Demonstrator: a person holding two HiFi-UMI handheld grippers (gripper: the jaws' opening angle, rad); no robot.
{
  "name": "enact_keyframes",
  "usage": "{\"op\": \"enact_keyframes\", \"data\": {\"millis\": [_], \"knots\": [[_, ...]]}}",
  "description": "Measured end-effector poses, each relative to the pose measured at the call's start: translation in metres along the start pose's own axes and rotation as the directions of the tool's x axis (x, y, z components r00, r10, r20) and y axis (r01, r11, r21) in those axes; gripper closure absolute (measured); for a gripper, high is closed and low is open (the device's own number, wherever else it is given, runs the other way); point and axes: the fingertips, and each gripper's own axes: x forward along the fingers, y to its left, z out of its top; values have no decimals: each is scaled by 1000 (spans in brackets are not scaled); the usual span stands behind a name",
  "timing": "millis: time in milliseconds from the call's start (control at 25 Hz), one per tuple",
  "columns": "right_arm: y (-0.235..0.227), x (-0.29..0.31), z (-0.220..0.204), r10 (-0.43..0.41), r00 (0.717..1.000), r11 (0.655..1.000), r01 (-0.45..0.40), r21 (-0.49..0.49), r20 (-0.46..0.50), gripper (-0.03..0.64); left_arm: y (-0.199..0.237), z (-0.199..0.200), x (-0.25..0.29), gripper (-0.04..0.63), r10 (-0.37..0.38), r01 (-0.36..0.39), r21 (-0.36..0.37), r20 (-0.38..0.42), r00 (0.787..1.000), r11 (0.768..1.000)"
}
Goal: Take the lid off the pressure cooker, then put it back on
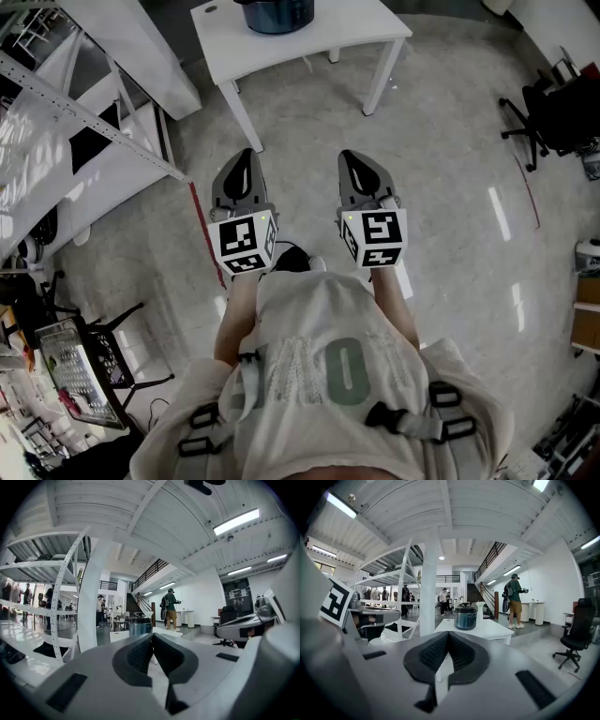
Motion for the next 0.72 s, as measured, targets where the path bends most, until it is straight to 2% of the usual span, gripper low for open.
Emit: {"op": "enact_keyframes", "data": {"millis": [120,280,360,720], "knots": [[-4,1,0,-7,1000,1000,7,-1,0,609,-2,1,5,577,-10,10,-3,5,1000,1000],[-11,1,-3,-11,1000,1000,11,3,-3,609,-5,5,7,577,-21,23,-70,33,999,997],[-15,3,-4,-11,1000,1000,11,6,-3,609,-4,6,11,577,-18,20,-61,34,999,998],[-21,22,-9,0,1000,999,1,46,-21,609,29,4,23,577,53,-51,-81,21,998,995]]}}
